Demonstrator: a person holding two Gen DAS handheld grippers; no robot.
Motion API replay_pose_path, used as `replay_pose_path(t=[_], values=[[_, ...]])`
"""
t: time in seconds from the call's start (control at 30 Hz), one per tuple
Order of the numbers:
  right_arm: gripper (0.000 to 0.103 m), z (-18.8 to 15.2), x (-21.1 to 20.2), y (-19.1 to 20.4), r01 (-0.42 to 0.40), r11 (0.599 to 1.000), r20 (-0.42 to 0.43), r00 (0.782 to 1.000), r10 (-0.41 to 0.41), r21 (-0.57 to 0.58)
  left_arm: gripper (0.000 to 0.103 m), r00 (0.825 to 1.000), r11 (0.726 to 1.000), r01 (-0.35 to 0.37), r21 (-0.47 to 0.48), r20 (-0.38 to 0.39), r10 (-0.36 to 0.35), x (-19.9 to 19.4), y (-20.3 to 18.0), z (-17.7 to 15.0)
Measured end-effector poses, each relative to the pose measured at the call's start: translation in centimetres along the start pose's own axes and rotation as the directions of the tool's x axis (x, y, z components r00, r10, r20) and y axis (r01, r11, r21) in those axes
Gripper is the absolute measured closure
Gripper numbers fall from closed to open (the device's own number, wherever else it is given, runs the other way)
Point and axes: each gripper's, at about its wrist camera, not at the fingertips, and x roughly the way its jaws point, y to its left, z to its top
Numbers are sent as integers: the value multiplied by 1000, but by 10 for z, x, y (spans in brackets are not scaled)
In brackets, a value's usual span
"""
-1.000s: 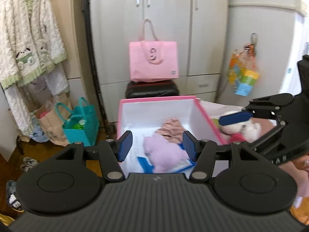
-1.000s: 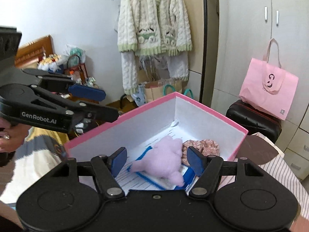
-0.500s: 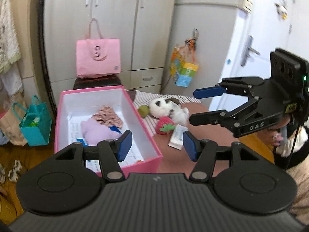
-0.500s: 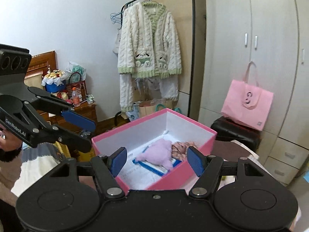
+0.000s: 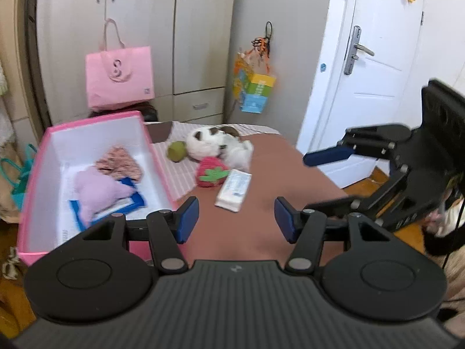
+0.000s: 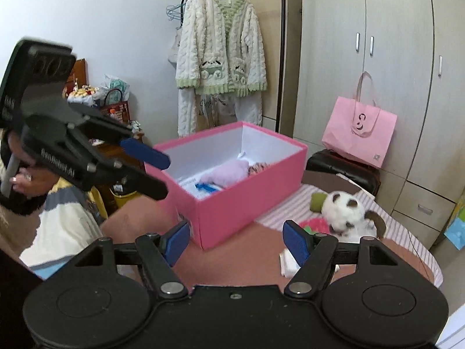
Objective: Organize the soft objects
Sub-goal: 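Move both open tools back to the strawberry pouf and white wipes pack, then grasp the pink strawberry pouf with the left tool while the right tool grasps the white wipes pack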
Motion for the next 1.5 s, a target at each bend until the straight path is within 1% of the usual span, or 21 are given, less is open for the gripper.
replay_pose_path(t=[0.07,0.13,0.2,0.27,0.37,0.47,0.53,0.57,0.67,0.73,0.87,0.97,1.03,1.13,1.23,1.3,1.4,1.43,1.5], values=[[27,-9,2,-5,11,1000,-7,1000,-11,11,48,1000,1000,19,-1,-7,-19,13,-7,1],[25,-17,6,-10,40,999,-19,999,-39,26,48,999,999,35,4,-15,-35,26,-13,2],[25,-25,13,-16,64,997,-35,997,-63,33,48,999,999,42,21,-9,-42,39,-20,3],[25,-34,21,-20,85,996,-49,995,-84,20,48,999,999,43,25,-23,-42,56,-25,3],[25,-46,39,-28,80,997,-73,994,-79,4,49,998,999,49,-2,-29,-49,80,-28,5],[25,-53,53,-36,83,997,-60,995,-83,-9,48,1000,1000,18,-19,-13,-19,102,-30,6],[23,-56,63,-39,159,987,-38,987,-159,-24,48,1000,999,-29,-27,11,29,116,-32,6],[23,-56,69,-41,169,985,-35,985,-171,-38,48,998,998,-49,-38,26,50,123,-31,7],[24,-57,87,-52,134,990,-53,989,-135,-37,48,988,990,-130,-61,71,135,142,-28,10],[23,-57,98,-59,118,993,-66,991,-120,-30,48,979,981,-179,-69,83,185,155,-23,14],[20,-58,117,-73,115,993,-67,991,-116,-23,48,977,973,-197,-116,59,205,182,-10,21],[20,-58,129,-81,137,990,-83,987,-140,-35,47,974,964,-209,-164,50,219,201,0,26],[20,-58,134,-86,111,993,-84,990,-113,-34,47,968,954,-225,-196,65,242,211,7,30],[20,-57,139,-91,76,997,-92,993,-77,-17,47,960,939,-262,-222,43,278,226,17,30],[20,-57,142,-94,58,998,-97,993,-60,-18,47,963,935,-262,-238,2,270,238,26,24],[17,-57,144,-96,49,999,-98,994,-49,-9,47,965,934,-257,-247,-16,261,242,31,20],[16,-58,145,-98,38,999,-96,995,-37,4,46,958,931,-284,-231,-30,285,247,31,15],[16,-58,145,-98,36,999,-95,995,-35,3,46,959,931,-281,-234,-33,281,249,31,14],[16,-59,144,-98,35,999,-95,995,-35,-1,46,968,932,-253,-260,-56,247,253,35,13]])
